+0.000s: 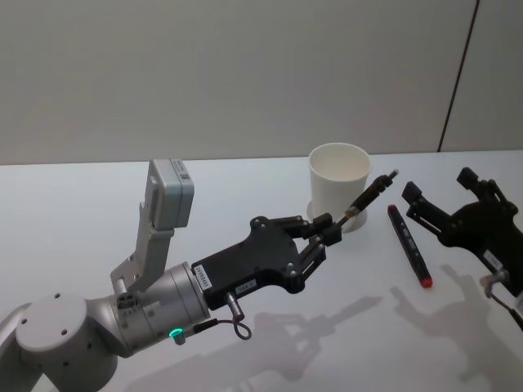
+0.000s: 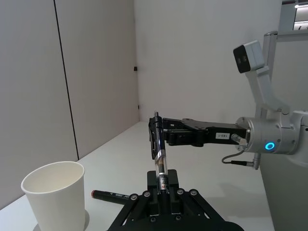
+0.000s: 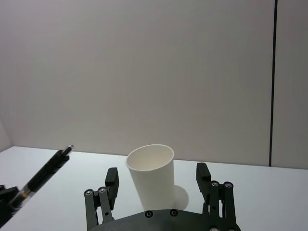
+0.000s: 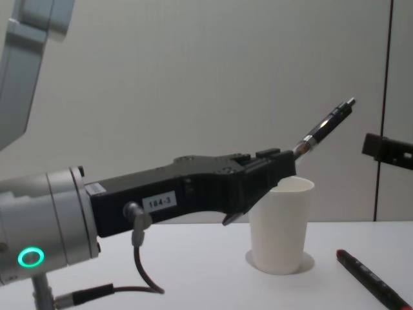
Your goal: Place the pen into the pen holder.
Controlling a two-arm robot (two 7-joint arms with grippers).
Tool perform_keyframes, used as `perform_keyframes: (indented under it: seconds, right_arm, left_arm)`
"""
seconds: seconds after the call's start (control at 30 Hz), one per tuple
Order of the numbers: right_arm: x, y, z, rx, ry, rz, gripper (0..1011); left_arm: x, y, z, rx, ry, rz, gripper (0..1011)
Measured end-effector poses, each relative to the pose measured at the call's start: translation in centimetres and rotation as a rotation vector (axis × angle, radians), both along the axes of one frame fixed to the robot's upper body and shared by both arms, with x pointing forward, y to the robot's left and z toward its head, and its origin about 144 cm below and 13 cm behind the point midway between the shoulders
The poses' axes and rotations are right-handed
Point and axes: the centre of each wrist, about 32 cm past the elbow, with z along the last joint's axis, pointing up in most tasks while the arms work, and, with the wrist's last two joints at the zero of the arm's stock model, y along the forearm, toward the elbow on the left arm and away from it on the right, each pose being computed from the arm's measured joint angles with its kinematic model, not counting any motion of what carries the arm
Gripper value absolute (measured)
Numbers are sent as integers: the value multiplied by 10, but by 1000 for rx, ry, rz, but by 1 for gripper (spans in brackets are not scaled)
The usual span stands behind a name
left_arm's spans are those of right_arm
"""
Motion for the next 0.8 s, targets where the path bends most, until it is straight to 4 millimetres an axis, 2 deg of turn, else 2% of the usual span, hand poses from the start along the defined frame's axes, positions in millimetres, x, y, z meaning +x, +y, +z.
perform_keyframes:
  seconds: [0.33, 0.8]
  right_arm:
    - [-17, -10, 8, 81, 51, 73, 1009]
    - [-30, -21, 15, 261, 151, 203, 1009]
  left_arm:
    - [0, 0, 0, -1, -1, -2, 124]
    - [0, 0, 0, -1, -1, -2, 124]
